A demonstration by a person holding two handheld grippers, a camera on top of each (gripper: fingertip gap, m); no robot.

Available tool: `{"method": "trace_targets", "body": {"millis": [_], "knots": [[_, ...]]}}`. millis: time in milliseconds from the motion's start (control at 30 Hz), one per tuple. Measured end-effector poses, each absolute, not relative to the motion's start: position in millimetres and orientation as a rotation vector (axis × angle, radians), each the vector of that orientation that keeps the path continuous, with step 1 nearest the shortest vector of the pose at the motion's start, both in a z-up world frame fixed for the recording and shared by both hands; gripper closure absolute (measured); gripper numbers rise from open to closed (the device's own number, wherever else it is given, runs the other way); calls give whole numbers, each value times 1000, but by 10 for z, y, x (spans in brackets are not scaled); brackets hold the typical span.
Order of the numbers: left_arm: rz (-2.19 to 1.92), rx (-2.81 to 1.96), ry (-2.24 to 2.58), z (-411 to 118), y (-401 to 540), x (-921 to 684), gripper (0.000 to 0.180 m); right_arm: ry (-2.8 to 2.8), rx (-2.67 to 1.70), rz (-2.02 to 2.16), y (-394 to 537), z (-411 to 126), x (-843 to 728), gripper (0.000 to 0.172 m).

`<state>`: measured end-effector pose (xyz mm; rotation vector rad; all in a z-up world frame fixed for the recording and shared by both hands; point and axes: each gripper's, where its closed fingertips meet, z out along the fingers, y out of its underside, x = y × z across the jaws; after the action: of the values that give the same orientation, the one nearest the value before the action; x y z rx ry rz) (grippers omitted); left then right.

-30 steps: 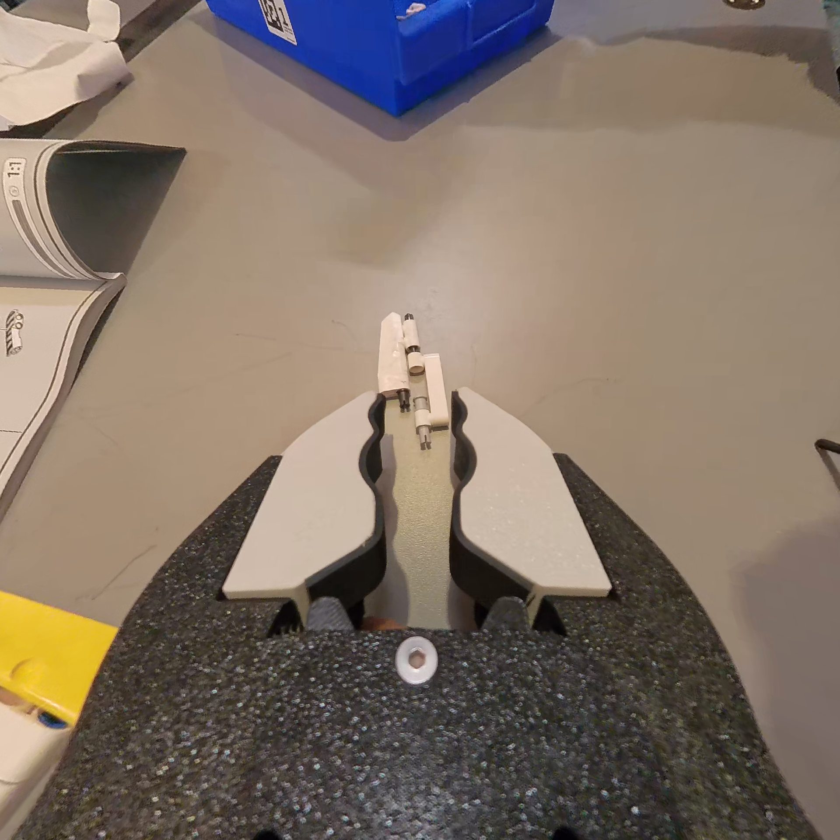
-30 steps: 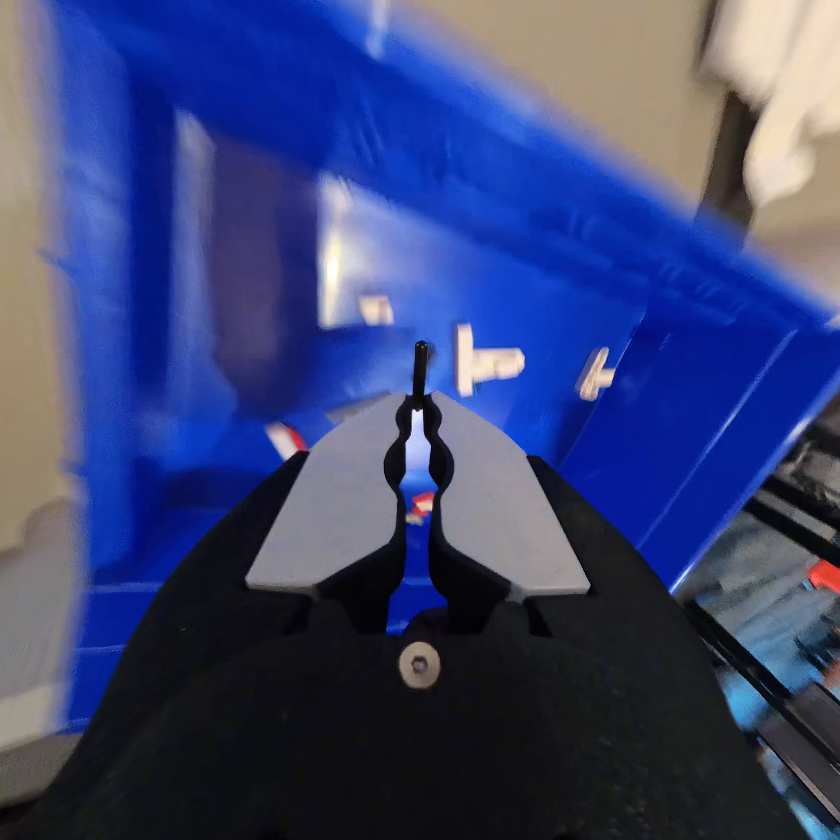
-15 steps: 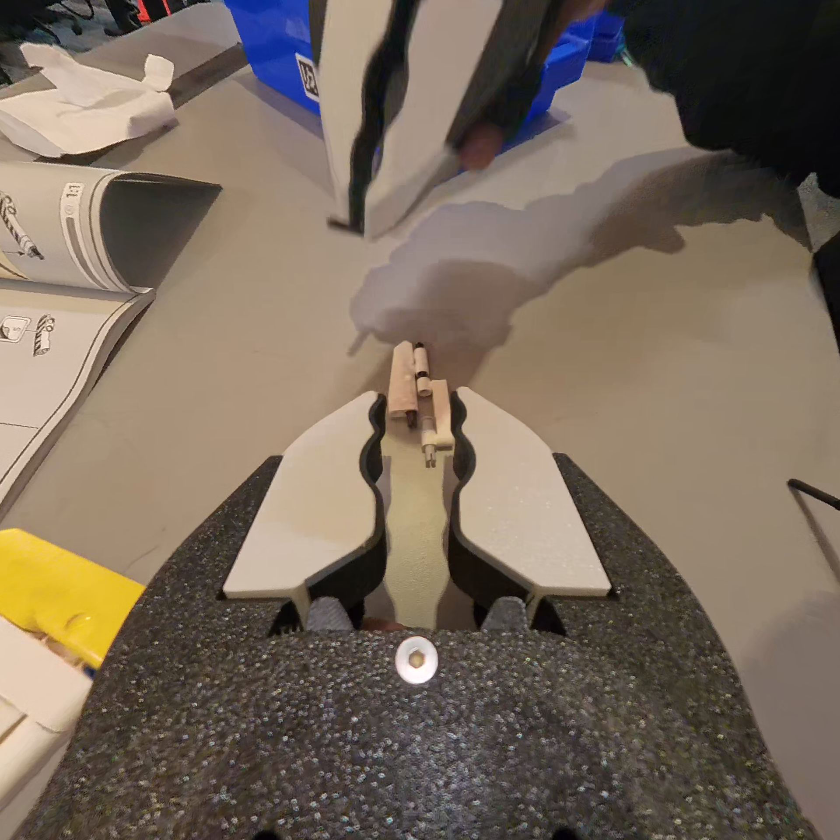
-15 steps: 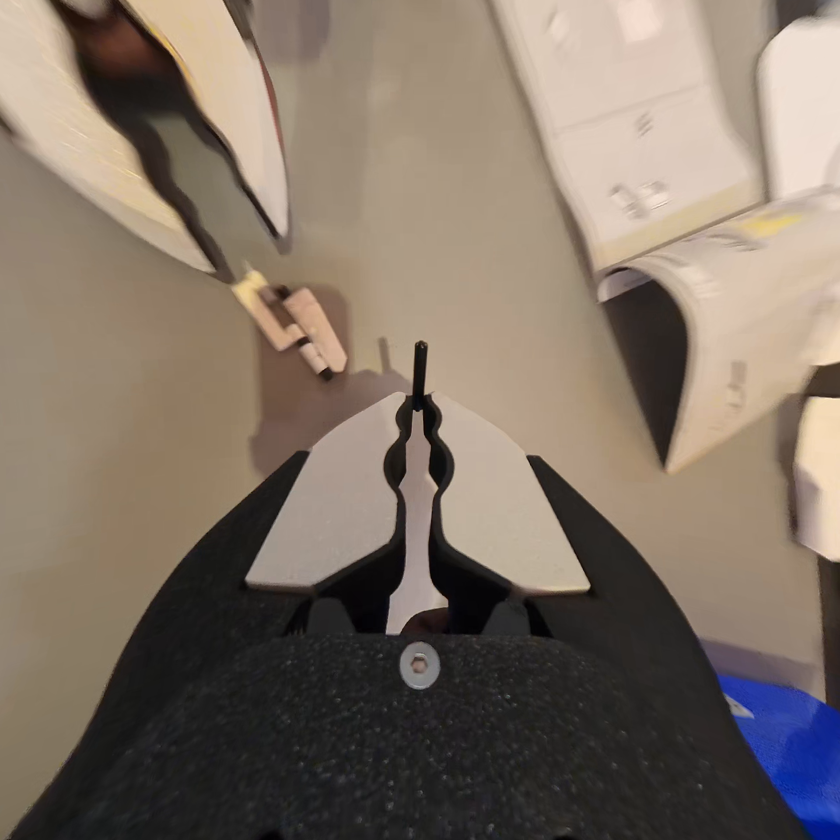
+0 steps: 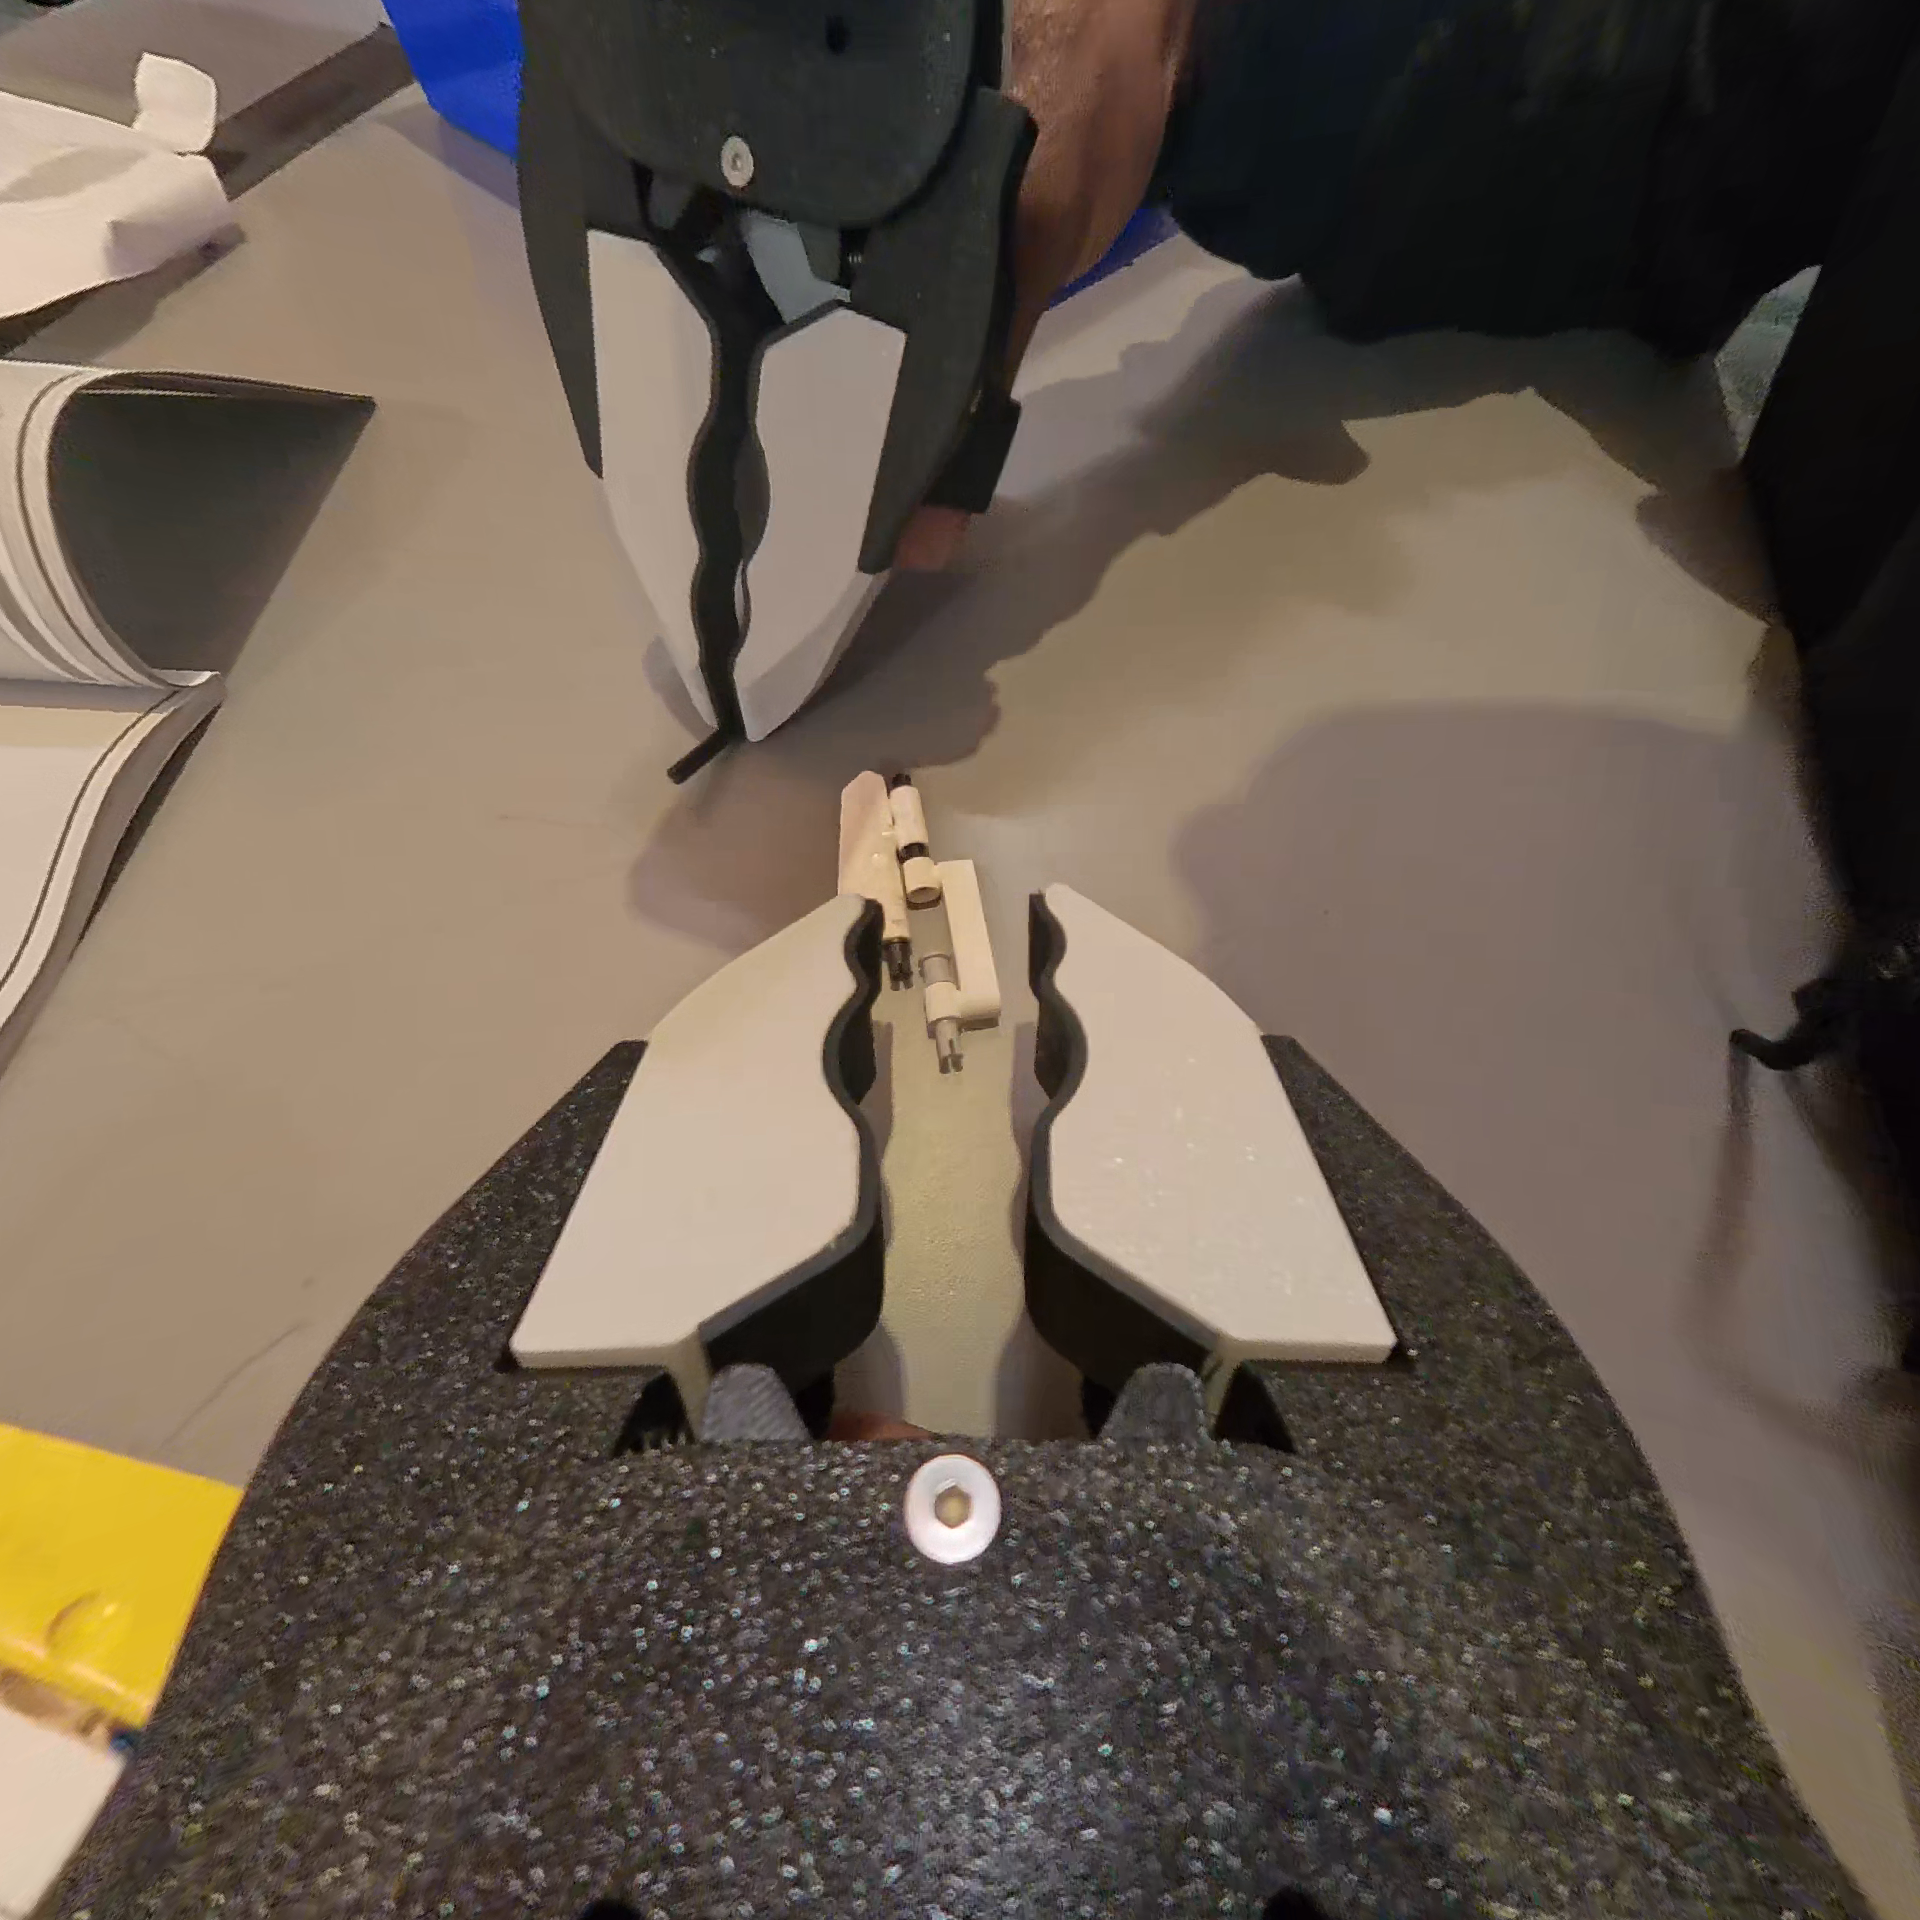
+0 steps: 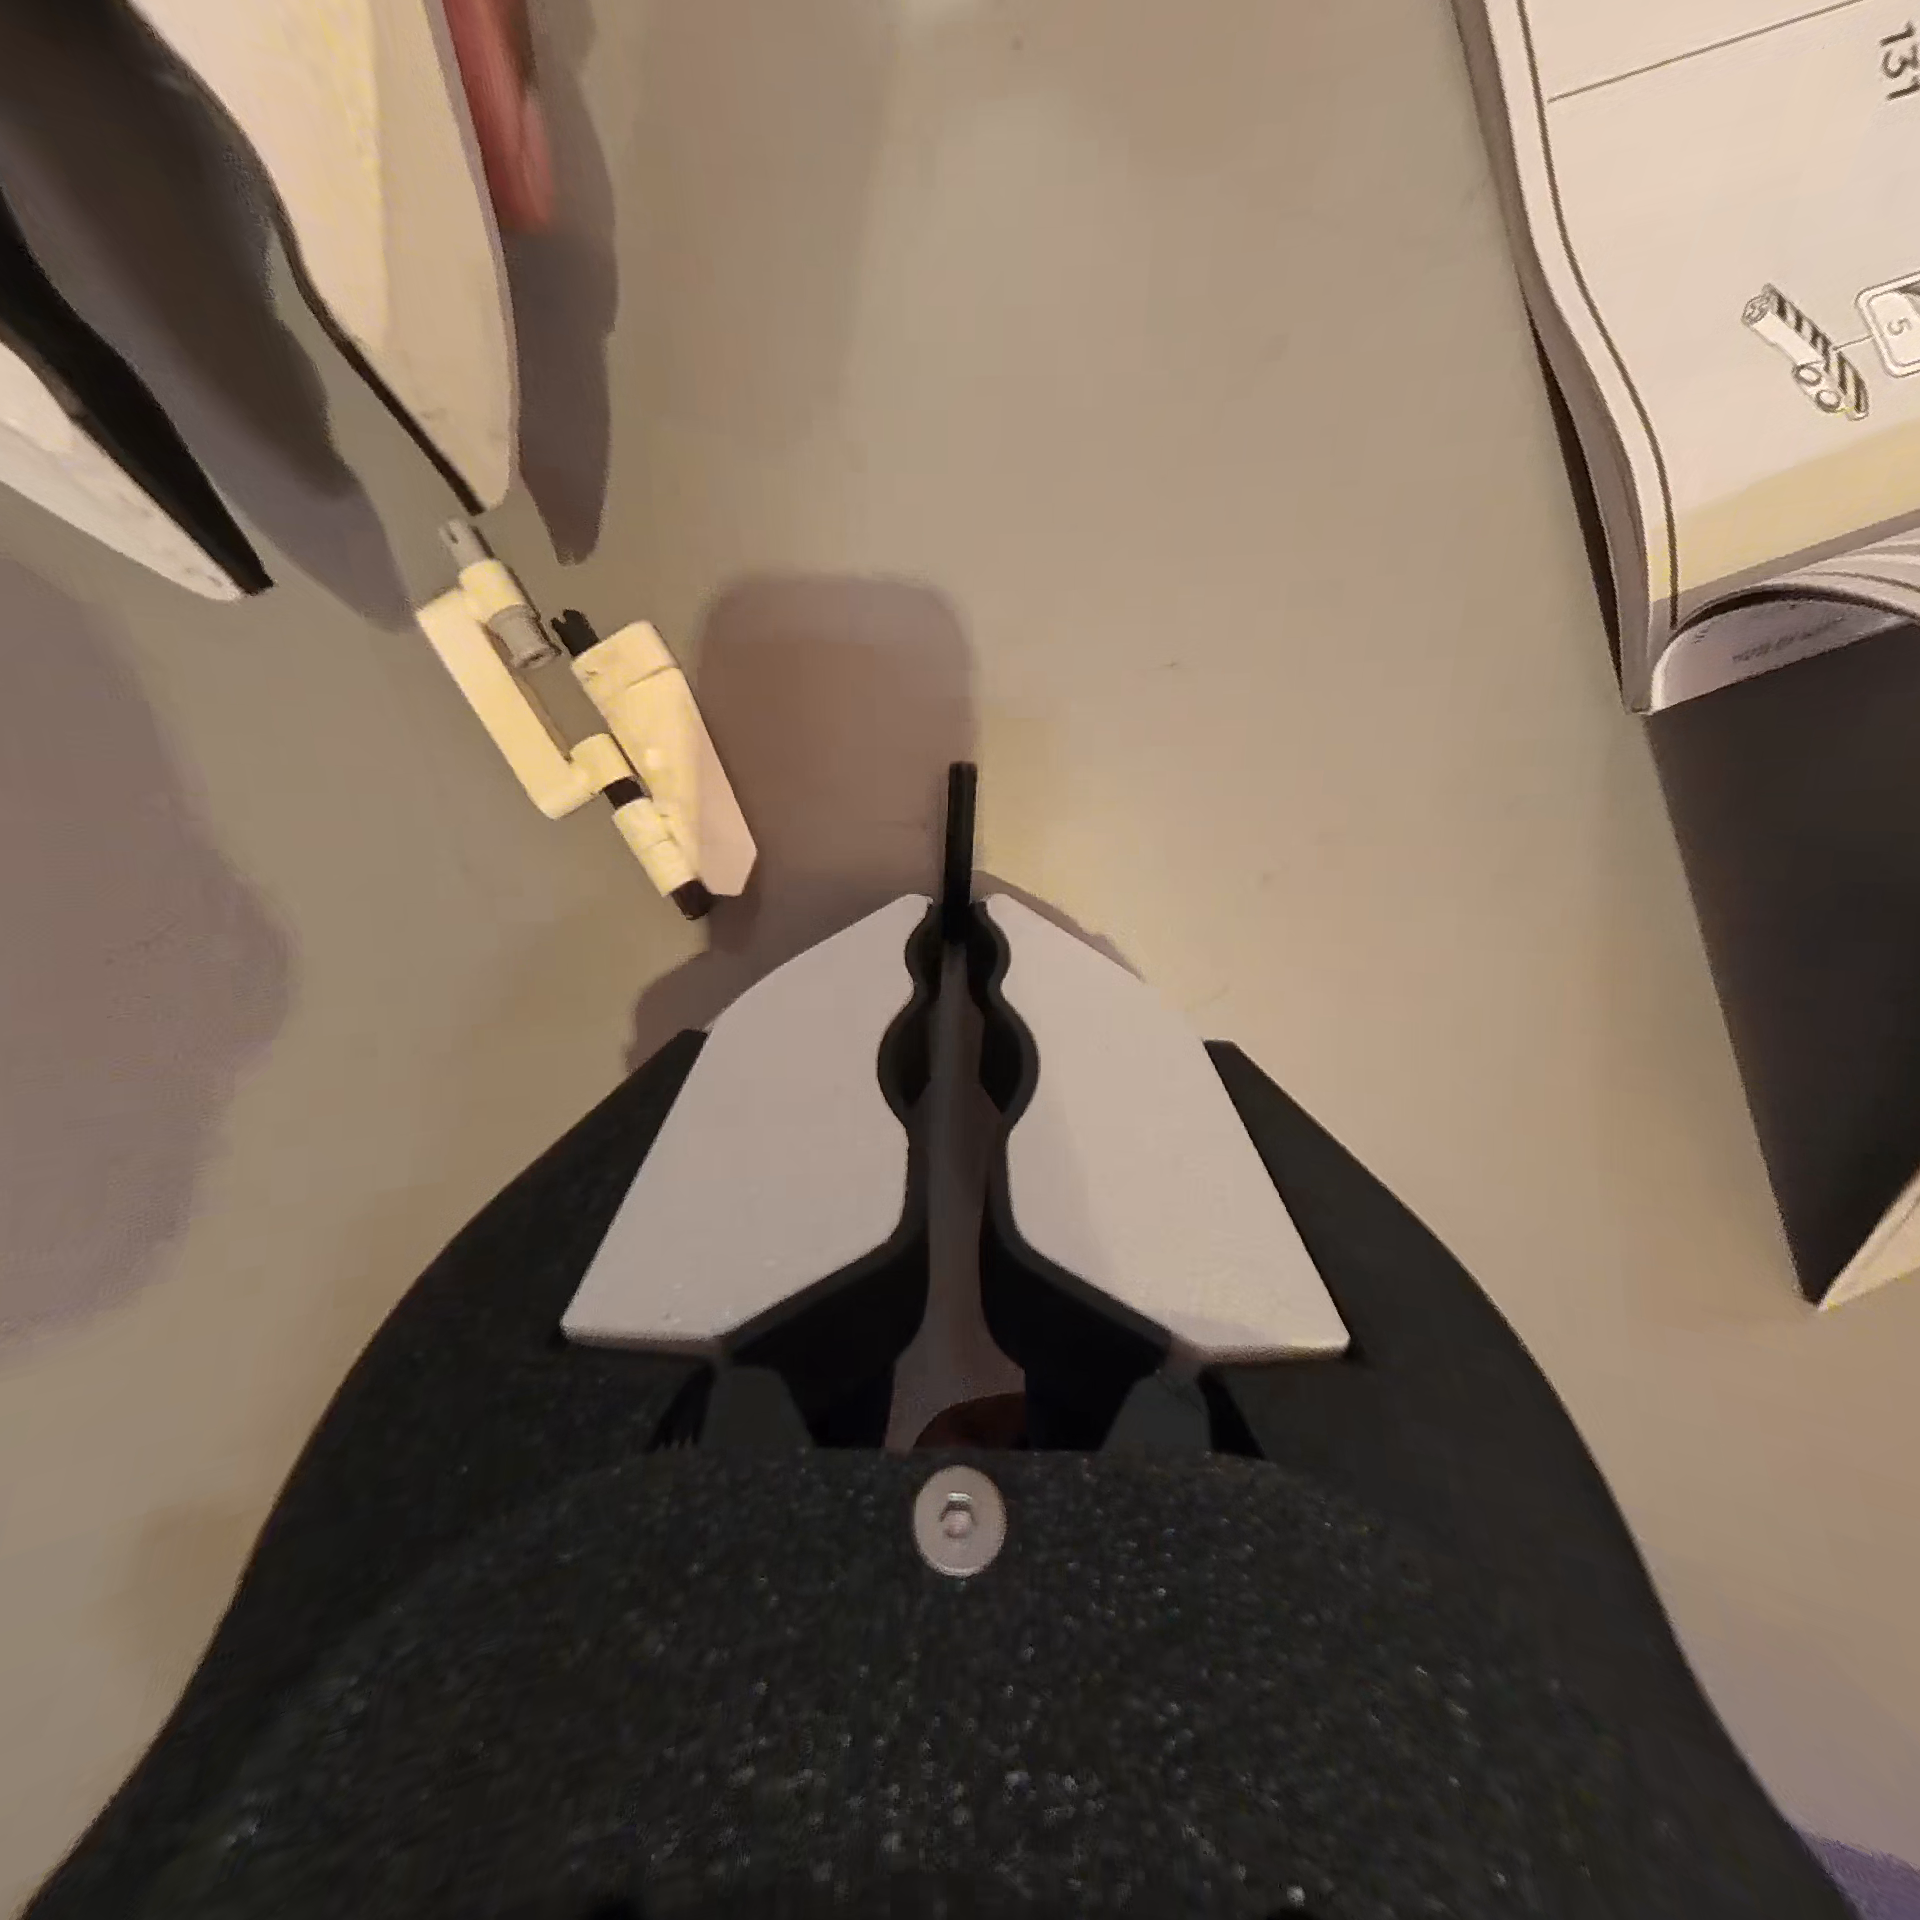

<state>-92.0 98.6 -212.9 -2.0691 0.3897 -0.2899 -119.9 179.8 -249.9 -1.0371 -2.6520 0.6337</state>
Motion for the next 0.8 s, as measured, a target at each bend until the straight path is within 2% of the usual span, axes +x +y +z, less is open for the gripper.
{"method": "trace_targets", "body": {"millis": [800], "knots": [[-315,-2033,351,-2072,994,-959,155,-2608,-1003,746,1729,-2494,-1240,168]]}}
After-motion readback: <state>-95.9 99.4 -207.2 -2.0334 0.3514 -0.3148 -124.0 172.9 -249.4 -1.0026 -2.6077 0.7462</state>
